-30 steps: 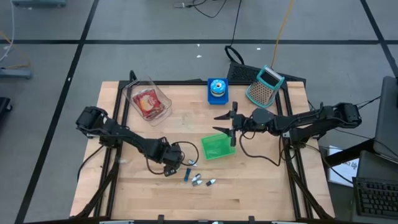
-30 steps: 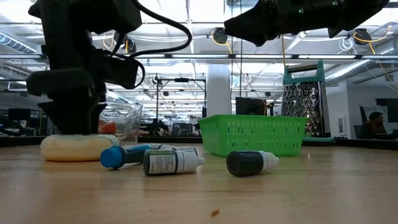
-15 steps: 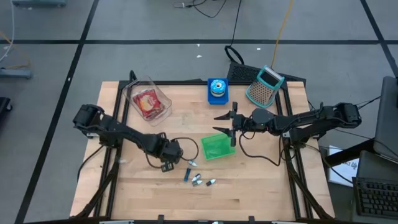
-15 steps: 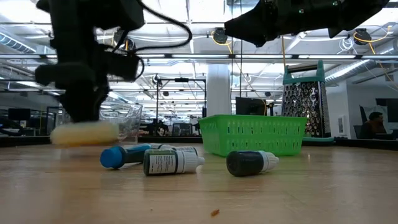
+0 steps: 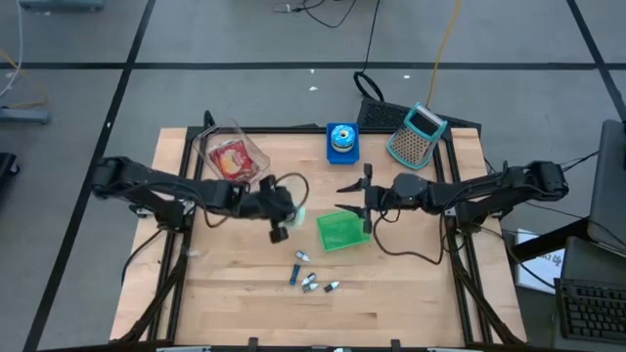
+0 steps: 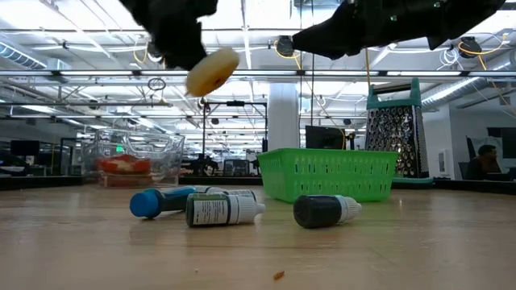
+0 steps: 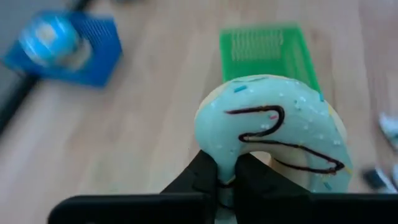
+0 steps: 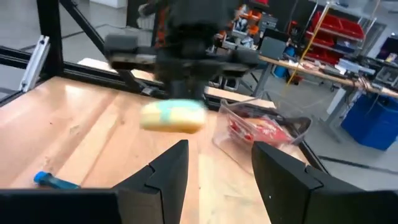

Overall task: Pick & Place Food Item
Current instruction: Put the light blue donut into the blue bin

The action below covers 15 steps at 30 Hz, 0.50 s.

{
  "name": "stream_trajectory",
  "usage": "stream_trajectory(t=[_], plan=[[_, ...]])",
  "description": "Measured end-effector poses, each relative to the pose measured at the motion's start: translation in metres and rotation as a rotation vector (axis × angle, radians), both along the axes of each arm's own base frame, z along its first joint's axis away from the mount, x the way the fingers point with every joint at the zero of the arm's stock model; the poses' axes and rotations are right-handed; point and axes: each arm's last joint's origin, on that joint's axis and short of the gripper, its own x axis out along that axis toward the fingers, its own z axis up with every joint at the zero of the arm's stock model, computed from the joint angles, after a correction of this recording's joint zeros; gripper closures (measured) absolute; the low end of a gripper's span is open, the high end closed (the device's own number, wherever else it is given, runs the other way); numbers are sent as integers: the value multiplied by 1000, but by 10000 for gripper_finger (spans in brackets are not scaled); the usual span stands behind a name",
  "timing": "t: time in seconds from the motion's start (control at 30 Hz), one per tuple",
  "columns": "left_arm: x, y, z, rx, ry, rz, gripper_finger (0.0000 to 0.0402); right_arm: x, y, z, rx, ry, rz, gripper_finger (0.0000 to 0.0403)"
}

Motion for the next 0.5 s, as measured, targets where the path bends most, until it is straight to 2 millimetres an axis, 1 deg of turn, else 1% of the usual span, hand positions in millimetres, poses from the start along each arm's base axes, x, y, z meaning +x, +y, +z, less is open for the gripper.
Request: stream_trajectory(t=[0.03,0.1,0.17,0.23,0.37,0.5], plan=[[2,4,4,23,-34,-5,379,1,1,-1,14,-6,3,238],[9,10,13,113,-128,-22,385,5,1,-2,125,-37,-9,238],[14,15,19,246,-174,-46,387,10,-3,-2,255,-87,-37,238],[21,18,24,380,-218,-66,385,13,-8,-5,339,-104,-75,238],[30,25,27,603,-224,-5,369,18,-18,-7,473,-158,-106,238],[37,33,25,730,-194,23,364,20,-23,-6,503,-217,-114,234]])
